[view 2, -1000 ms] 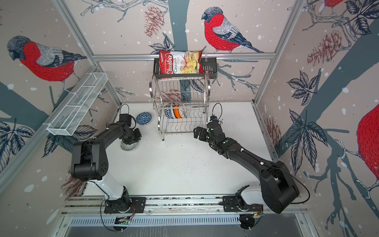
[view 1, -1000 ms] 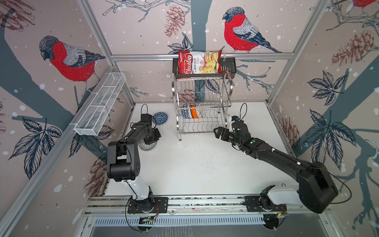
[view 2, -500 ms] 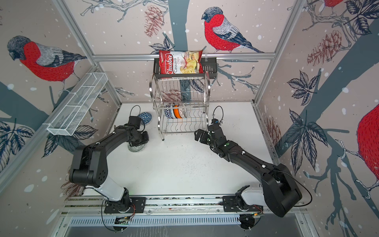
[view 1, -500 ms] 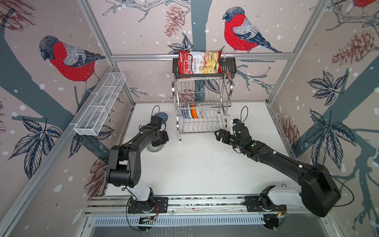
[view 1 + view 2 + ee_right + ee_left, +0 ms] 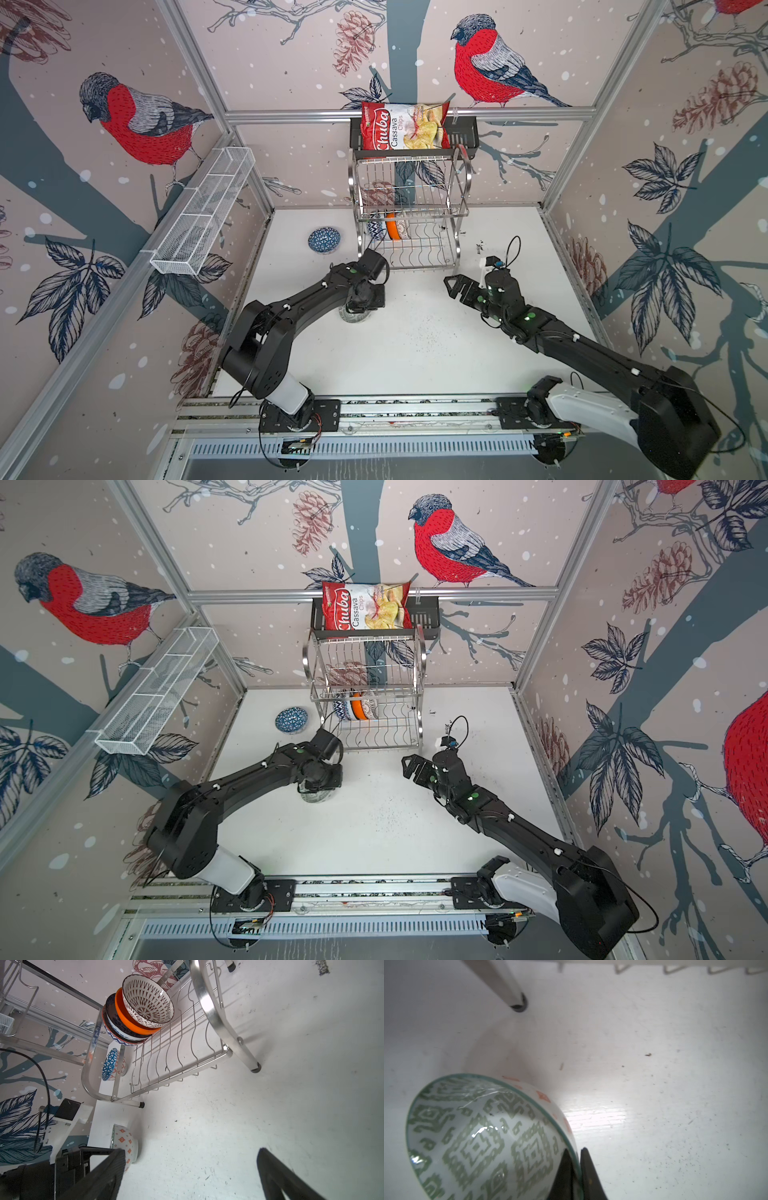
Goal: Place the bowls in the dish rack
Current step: 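Lift the green-patterned bowl with the left gripper while the right gripper approaches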
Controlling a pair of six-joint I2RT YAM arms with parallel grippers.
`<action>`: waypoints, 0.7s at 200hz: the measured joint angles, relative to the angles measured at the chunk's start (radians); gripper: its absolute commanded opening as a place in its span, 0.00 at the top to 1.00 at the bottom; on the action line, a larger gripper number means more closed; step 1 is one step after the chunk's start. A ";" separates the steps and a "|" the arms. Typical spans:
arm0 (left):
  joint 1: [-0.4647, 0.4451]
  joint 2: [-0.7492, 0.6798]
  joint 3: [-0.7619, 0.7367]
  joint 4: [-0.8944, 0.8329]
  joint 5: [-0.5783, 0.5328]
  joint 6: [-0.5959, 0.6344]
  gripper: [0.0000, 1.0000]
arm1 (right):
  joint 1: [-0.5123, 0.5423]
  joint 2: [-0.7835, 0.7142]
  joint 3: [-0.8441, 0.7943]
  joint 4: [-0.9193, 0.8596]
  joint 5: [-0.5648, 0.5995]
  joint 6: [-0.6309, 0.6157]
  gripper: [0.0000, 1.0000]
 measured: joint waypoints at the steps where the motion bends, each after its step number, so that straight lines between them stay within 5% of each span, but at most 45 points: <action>1: -0.002 0.001 0.002 0.000 0.000 0.000 1.00 | 0.000 0.000 0.000 0.000 0.001 0.000 0.01; 97: -0.167 0.316 0.334 -0.010 -0.010 -0.041 0.92 | -0.031 -0.087 -0.004 -0.142 0.089 0.023 0.00; 140: -0.187 0.364 0.367 0.010 0.048 -0.055 0.66 | -0.071 -0.146 -0.032 -0.175 0.094 0.018 0.01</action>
